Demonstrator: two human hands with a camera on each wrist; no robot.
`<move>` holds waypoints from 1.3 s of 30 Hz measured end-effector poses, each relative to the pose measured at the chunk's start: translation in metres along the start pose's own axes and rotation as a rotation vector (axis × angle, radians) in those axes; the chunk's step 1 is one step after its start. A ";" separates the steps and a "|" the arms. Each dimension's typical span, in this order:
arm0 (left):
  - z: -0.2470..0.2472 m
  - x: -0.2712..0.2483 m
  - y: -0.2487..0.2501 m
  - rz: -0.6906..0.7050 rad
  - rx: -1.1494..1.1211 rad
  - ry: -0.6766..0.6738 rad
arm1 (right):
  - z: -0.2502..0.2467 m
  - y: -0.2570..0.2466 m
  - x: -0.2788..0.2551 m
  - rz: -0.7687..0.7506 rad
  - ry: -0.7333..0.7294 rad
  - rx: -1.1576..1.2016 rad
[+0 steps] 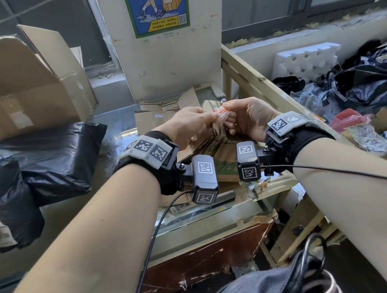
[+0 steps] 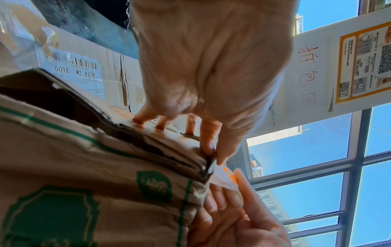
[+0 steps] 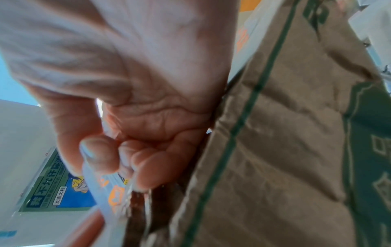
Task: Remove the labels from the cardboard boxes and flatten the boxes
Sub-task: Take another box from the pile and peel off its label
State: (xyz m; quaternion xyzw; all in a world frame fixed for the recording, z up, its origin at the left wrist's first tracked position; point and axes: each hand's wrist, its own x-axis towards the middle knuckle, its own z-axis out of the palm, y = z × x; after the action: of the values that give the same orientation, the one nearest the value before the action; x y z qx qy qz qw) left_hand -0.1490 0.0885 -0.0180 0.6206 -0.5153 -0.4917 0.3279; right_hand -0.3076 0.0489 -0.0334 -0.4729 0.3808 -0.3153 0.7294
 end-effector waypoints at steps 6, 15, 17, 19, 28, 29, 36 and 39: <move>-0.006 0.003 -0.004 -0.008 -0.025 -0.026 | -0.003 0.003 0.000 -0.004 0.016 0.147; -0.006 0.005 -0.005 0.033 -0.067 0.037 | 0.000 0.004 -0.001 -0.014 0.036 0.171; -0.006 0.003 -0.003 0.061 -0.088 0.003 | 0.000 0.004 -0.001 -0.016 0.048 0.194; -0.006 0.001 0.000 0.075 -0.065 -0.044 | 0.001 0.004 -0.002 -0.018 0.055 0.226; -0.008 -0.002 0.002 0.055 -0.068 -0.092 | 0.012 0.000 0.004 -0.161 0.269 0.041; -0.008 -0.002 0.003 0.049 -0.075 -0.089 | 0.013 -0.001 0.003 -0.203 0.302 -0.019; -0.002 0.005 0.008 0.071 0.028 0.002 | 0.009 0.000 -0.001 -0.290 0.392 -0.162; -0.004 0.007 0.009 0.072 0.046 0.002 | 0.008 0.001 -0.003 -0.327 0.417 -0.168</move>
State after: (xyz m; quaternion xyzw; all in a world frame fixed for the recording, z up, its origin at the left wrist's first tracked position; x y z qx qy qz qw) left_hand -0.1484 0.0796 -0.0110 0.6095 -0.5480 -0.4671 0.3317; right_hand -0.3019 0.0556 -0.0308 -0.5117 0.4661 -0.4866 0.5331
